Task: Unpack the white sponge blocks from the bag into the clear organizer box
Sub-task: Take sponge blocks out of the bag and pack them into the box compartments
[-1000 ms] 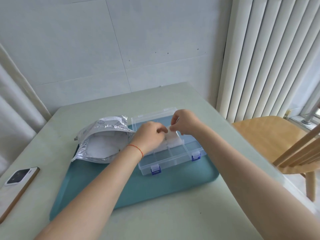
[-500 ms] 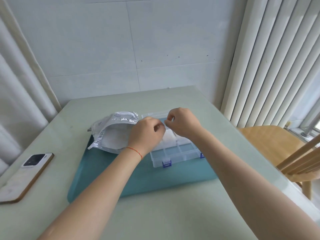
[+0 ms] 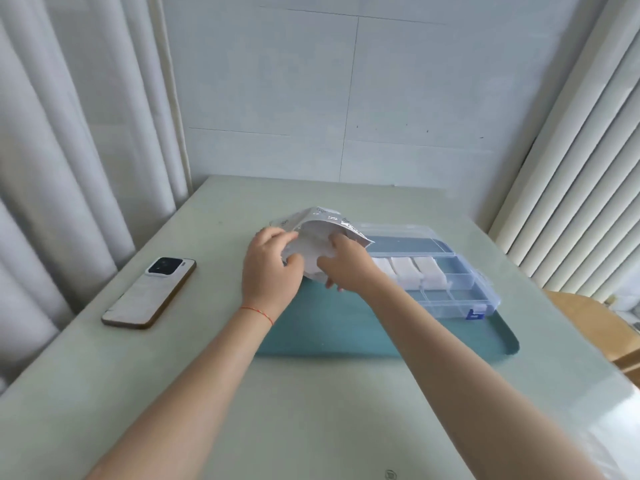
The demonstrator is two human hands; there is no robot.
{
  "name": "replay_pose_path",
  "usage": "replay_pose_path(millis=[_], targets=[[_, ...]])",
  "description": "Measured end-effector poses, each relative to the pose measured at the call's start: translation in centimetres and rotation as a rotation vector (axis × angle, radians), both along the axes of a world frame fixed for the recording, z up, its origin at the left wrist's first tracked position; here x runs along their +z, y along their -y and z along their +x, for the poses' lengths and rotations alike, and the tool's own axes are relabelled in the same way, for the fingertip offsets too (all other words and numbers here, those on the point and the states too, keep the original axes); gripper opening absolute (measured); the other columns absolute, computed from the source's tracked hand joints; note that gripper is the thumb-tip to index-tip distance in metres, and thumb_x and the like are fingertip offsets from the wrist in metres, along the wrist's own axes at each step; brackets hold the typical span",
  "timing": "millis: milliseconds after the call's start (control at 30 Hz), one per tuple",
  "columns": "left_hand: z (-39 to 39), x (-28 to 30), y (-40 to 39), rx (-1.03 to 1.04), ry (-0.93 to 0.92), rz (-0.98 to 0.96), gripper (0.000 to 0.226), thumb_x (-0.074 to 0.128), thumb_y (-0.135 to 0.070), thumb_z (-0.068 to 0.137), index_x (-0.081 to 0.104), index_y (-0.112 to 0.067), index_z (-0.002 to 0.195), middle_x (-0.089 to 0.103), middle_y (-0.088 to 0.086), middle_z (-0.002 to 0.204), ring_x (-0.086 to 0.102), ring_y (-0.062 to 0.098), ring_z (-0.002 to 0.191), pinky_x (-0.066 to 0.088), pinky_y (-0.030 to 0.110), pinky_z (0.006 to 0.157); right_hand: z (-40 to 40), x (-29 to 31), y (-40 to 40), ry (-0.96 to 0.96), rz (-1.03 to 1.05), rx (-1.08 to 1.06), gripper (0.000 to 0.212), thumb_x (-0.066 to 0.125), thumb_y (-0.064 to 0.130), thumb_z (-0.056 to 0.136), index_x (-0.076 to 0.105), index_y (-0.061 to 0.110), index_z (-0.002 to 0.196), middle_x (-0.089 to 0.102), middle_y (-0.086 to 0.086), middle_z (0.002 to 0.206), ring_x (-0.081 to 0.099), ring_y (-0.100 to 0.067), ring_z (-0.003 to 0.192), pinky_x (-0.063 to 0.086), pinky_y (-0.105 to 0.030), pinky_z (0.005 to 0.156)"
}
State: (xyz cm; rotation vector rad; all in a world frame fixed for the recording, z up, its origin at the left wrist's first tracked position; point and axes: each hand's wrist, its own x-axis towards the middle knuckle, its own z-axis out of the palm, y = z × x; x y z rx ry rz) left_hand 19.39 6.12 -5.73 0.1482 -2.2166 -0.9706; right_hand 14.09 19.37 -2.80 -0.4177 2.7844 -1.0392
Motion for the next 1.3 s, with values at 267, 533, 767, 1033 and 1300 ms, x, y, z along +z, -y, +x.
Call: replay_pose_path(millis=[267,533,767,1033,1300], targets=[[-0.1,0.8,0.1,-0.131,-0.018,0.179,0.050,0.045,-0.014,0.070,0.073,-0.010,0.111,0.056,-0.009,0.102,0.050,0.004,0.084,0.035,0.003,0.072,-2.7,-0.8,3.2,0.162,-0.333,-0.268,0.019,0.050,0.004,0.087,0.048,0.001,0.106,0.067,-0.017,0.087,0.063,-0.030,0.075,0.052,-0.031,0.063],[-0.7,1.1,0.2,-0.202,0.013,0.275,0.042,0.049,-0.012,0.075,0.073,-0.015,0.110,0.060,-0.009,0.105,0.054,-0.002,0.085,0.038,0.004,0.076,-3.7,-1.6,4.0,0.269,-0.534,-0.242,0.052,0.071,0.023,0.084,0.041,0.020,0.126,0.056,-0.002,0.067,0.053,-0.017,0.055,0.042,-0.023,0.055],[-0.6,1.0,0.2,-0.221,0.010,0.284,0.040,0.050,-0.009,0.076,0.073,-0.016,0.108,0.060,-0.011,0.106,0.054,-0.008,0.081,0.039,0.003,0.075,-3.5,-0.9,4.6,0.098,-0.138,-0.158,0.050,0.058,0.028,0.091,0.046,0.007,0.134,0.064,-0.010,0.098,0.063,-0.026,0.091,0.047,-0.030,0.077],[-0.7,0.9,0.3,-0.196,0.021,0.272,0.040,0.053,0.005,0.082,0.073,-0.013,0.112,0.059,-0.010,0.106,0.053,-0.010,0.082,0.037,0.000,0.076,-2.9,-0.2,4.3,-0.111,0.054,-0.070,0.057,0.048,0.047,0.079,0.051,0.005,0.118,0.055,-0.013,0.118,0.052,-0.029,0.107,0.044,-0.034,0.089],[-0.5,0.8,0.2,-0.179,0.018,0.246,0.040,0.052,0.005,0.082,0.073,-0.012,0.112,0.059,-0.007,0.104,0.051,-0.012,0.083,0.036,0.000,0.076,-3.1,-0.4,4.4,-0.105,0.063,-0.124,0.026,0.044,0.029,0.093,0.051,0.012,0.074,0.052,-0.001,0.068,0.053,-0.026,0.078,0.038,-0.028,0.070]])
